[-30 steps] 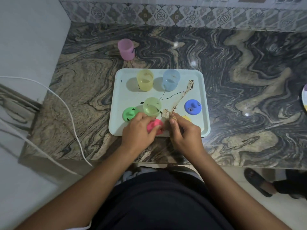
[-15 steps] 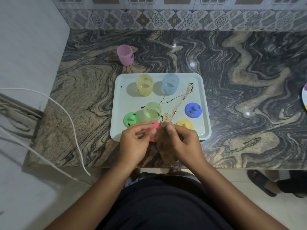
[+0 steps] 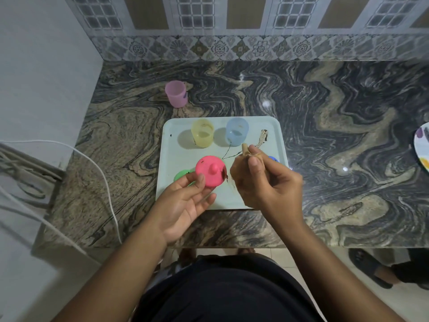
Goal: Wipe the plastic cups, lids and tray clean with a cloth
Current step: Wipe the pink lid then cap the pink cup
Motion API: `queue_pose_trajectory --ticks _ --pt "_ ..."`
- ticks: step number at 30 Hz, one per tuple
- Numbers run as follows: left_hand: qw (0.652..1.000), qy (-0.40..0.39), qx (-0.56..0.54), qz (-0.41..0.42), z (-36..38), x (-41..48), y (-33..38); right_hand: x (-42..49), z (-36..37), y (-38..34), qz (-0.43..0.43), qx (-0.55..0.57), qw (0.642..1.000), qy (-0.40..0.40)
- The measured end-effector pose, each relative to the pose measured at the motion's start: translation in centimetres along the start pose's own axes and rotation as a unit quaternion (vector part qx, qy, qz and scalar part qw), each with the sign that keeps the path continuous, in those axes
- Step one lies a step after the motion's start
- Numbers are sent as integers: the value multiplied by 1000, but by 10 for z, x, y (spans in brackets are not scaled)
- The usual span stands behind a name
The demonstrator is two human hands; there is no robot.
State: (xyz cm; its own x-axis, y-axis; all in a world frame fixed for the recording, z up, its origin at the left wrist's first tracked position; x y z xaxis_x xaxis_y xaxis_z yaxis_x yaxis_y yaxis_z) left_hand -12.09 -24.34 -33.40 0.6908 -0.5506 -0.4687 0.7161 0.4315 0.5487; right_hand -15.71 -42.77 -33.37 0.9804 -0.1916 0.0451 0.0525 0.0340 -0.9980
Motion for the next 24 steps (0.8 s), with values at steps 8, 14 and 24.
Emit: queue_pose_trajectory --ticks 8,14,24 --pt "998 -12 20 51 18 -6 6 -3 19 -9 -119 -150 976 -108" --pt "991 -40 63 107 28 -14 13 1 19 -17 -156 -199 949 -187" --pt "985 -35 104 135 35 -14 21 12 23 -32 -274 -260 921 -96"
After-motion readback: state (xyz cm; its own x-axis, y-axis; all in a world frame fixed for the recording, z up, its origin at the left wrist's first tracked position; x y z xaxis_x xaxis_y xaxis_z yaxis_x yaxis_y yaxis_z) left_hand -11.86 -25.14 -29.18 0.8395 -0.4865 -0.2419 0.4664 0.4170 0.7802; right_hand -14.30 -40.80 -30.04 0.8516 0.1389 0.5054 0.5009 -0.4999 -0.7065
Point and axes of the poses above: each hand's wrist, its own x-axis towards the middle knuckle, its own z-axis out of the palm, y = z × x, the point moved 2 cm from there along x, towards the middle knuckle, and after that the axes turned 15 degrees about -y, right-handed, at the moved point
